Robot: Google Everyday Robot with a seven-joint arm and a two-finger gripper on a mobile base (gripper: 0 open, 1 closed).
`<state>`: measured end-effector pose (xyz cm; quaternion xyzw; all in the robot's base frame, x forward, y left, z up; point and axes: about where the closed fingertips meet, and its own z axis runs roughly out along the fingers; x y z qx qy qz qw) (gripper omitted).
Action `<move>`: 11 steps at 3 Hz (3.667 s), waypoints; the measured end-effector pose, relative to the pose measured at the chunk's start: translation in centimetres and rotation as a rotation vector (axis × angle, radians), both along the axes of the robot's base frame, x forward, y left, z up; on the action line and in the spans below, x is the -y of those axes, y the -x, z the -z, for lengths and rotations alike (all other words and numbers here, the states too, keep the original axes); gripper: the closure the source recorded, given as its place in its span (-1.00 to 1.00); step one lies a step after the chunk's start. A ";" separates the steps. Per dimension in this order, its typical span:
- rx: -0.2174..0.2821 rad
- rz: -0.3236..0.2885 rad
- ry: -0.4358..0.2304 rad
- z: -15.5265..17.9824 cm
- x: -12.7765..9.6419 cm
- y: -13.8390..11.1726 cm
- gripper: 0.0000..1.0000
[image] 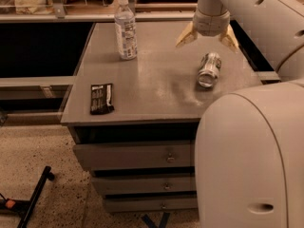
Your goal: Place 7up can upright
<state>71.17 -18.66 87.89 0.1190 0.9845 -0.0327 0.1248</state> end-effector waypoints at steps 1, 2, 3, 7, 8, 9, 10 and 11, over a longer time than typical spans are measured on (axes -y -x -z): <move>-0.008 0.023 -0.015 0.6 0.5 -0.2 -1.00; -0.019 0.046 -0.010 1.6 1.4 -0.1 -1.00; -0.028 0.057 0.007 3.0 2.9 0.3 -1.00; -0.057 -0.105 -0.012 2.5 0.6 1.7 0.76; 0.031 -0.241 -0.100 -0.6 -0.6 2.2 1.00; 0.182 -0.410 -0.197 -4.3 -0.9 4.7 1.00; 0.240 -0.479 -0.224 -3.4 -0.5 5.5 1.00; 0.240 -0.479 -0.223 -3.4 -0.5 5.5 1.00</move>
Offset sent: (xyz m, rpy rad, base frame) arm -0.0068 -0.0273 -0.0237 -0.0016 0.0485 -0.0806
